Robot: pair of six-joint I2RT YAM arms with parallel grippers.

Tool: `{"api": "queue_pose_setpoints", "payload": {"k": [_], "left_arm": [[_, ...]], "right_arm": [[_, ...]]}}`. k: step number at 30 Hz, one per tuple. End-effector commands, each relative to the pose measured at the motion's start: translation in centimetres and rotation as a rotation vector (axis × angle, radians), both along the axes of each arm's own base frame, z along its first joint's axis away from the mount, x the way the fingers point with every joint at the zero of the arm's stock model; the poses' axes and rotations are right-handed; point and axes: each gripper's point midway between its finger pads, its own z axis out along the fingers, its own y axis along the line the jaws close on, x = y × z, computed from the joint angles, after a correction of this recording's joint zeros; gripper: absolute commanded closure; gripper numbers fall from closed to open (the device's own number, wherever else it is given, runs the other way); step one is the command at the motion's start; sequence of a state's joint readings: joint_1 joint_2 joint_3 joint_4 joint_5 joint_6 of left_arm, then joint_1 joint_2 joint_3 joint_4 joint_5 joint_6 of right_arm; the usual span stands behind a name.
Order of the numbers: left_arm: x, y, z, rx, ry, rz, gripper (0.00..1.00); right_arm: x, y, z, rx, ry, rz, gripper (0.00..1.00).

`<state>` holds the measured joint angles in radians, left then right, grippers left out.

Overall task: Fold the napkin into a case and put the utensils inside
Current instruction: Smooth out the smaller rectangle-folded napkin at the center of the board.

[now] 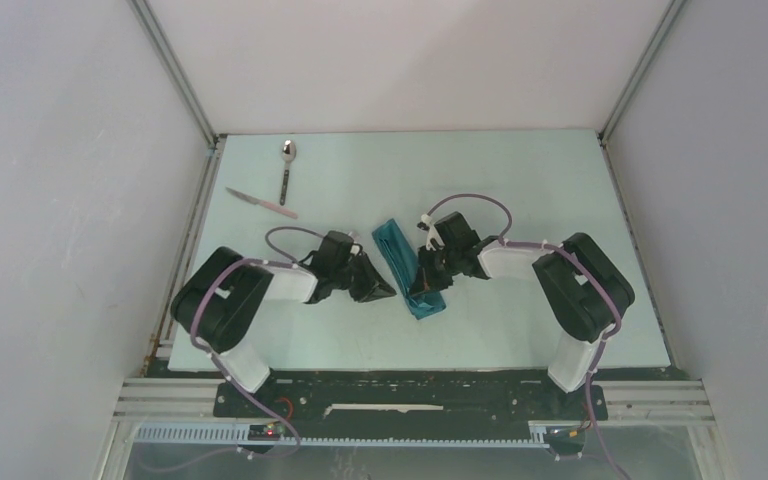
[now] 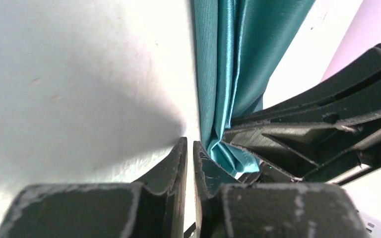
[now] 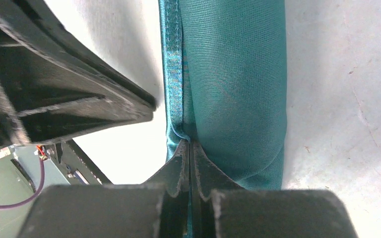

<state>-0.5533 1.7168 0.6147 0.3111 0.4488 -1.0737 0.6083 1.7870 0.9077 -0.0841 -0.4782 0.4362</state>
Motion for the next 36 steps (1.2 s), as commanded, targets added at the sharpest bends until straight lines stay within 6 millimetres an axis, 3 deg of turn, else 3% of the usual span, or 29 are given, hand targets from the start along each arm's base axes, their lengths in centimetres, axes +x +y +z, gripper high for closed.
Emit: {"api": "queue_pose_setpoints", "payload": {"k": [1,6,13,17,36], "left_arm": [[1.2,2.2,2.3,0.088,-0.109,-0.001,0.89],[4.6,0.6,6.5,0.033,-0.189,-0.018,0.98],[8.3,-0.5,5.4,0.142,-0.154,-0.022,1.00],[8.3,-0.3,3.9,0.186,-0.120,-0.032,1.00],[11.2,-0.5,3.2,0.313,-0.147,-0.015,0.99]], "right_arm": [[-0.1,-0.5,-1.3,-0.025,0.012,-0.012,0.99],[0.0,-0.5,-1.0,-0.020,0.008,-0.012,0.99],[0.1,-0.8,-0.6,-0.020,-0.001,-0.016,0.99],[0.4,-0.8,-0.2,-0.015,-0.010,-0.020,0.98],[0.2,-0.7,-0.2,-0.021,-0.012,-0.016,0.99]]}}
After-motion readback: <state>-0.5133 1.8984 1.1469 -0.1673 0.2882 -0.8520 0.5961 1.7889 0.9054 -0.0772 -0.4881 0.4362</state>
